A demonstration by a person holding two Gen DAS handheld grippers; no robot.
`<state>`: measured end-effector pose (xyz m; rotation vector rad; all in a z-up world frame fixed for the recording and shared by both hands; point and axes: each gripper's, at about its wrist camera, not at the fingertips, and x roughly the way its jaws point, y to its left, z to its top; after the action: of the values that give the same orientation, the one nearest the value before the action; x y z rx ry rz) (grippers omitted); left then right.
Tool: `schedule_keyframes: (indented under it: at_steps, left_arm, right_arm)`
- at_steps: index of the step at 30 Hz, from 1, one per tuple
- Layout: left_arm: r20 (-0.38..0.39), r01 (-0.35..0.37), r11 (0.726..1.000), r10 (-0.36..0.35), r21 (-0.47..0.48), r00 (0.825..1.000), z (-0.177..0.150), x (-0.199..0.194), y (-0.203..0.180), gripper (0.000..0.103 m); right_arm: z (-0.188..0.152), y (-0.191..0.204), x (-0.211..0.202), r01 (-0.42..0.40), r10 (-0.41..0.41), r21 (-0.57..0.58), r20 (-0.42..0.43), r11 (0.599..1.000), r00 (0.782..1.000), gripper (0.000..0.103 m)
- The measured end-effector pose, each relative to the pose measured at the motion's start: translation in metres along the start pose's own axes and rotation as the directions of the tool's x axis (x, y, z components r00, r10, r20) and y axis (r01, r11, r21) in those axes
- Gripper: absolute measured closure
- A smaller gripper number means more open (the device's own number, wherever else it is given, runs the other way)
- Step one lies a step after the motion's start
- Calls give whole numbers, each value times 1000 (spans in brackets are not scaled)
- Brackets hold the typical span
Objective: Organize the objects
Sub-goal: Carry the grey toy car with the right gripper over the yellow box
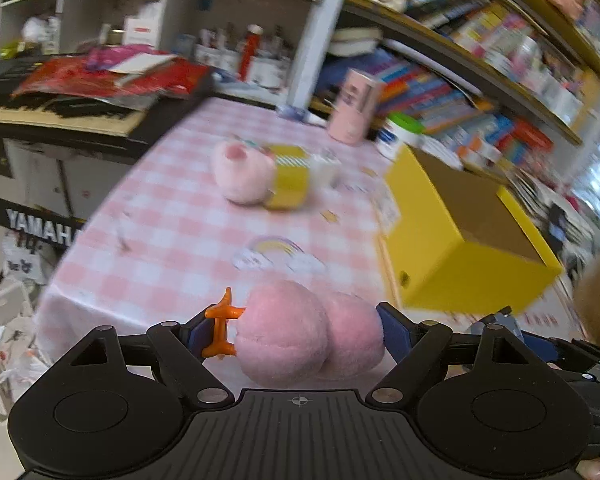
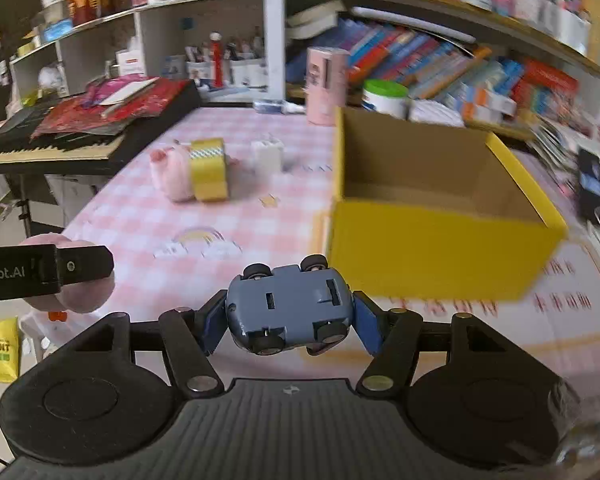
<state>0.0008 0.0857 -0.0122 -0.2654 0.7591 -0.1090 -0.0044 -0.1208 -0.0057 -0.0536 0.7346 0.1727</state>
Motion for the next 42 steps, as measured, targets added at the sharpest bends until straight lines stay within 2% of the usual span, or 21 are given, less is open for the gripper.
schedule_keyframes:
  at_steps: [5, 10, 20, 26, 32, 38, 42]
  left_arm:
    - [-51, 88, 994, -85, 63, 995, -13, 3, -27, 20]
    - [-78, 170, 976, -161, 137, 984, -18, 4, -58, 20]
    - [-96, 242, 948, -227, 206, 969, -14, 18, -103, 20]
    - [-36, 249, 936, -248, 250, 968, 0, 20, -121, 20]
    - [38, 245, 933, -264, 262, 964, 27, 28, -140, 20]
    - [114, 207, 939, -246, 273, 963, 56, 42, -158, 20]
    - [136, 171, 949, -213, 267, 968, 67, 57, -167, 20]
  right_arm:
    - [-29, -19, -22, 67, -65, 66, -30, 996, 997, 41]
    - [-45, -48, -42, 152, -145, 154, -55, 976, 988, 41]
    - [-55, -89, -58, 231, -221, 222, -67, 947, 973, 41]
    - [-43, -111, -51, 241, -233, 245, -60, 939, 971, 41]
    - [-15, -127, -43, 241, -249, 220, 10, 945, 968, 41]
    - [23, -150, -26, 204, -219, 193, 62, 960, 974, 41]
    - [46, -165, -15, 171, -188, 177, 86, 969, 978, 41]
